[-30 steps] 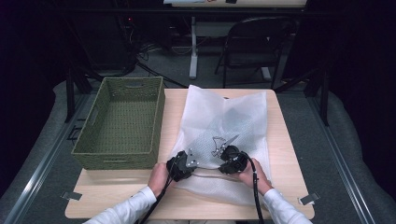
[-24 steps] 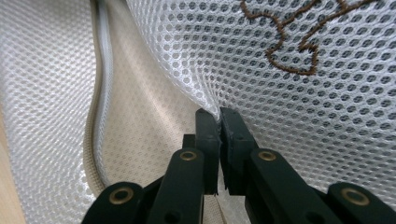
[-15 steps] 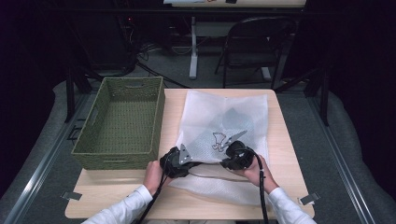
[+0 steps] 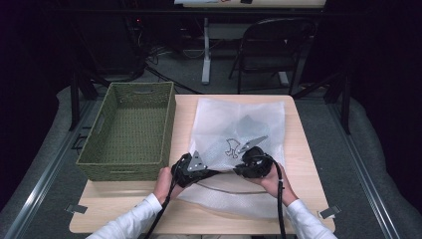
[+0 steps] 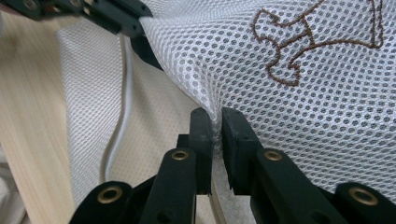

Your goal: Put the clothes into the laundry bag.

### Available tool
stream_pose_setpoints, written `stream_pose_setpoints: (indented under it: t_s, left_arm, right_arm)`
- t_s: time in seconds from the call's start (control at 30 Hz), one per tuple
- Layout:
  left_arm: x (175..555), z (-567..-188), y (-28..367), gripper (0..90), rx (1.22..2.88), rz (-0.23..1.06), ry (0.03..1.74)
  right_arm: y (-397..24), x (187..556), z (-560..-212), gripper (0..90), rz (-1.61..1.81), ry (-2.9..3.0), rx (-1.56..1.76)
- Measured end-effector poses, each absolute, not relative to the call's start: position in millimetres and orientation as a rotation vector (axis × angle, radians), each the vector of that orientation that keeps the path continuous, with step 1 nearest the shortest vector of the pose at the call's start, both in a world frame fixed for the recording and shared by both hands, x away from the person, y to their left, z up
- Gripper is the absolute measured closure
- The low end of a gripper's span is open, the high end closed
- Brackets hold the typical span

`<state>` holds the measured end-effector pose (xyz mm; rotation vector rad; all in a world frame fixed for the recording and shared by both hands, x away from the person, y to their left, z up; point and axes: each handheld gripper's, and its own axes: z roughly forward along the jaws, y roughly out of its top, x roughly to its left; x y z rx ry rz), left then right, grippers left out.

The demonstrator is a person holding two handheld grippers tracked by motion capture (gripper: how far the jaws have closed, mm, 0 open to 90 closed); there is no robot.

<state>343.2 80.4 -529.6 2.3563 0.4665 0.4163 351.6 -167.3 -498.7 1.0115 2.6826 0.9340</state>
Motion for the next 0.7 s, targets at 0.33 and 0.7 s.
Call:
stream_pose_setpoints:
  t_s: [0.33, 0.7]
  left_arm:
    - [345, -517, 96, 89.0, 2.336, 0.159, 0.484]
    - [344, -549, 84, 87.3, 2.46, -0.005, 0.499]
  right_arm:
    - [-162, 349, -493, 87.5, 0.958, 2.684, 0.994]
    - [-154, 347, -514, 86.6, 0.734, 2.838, 0.982]
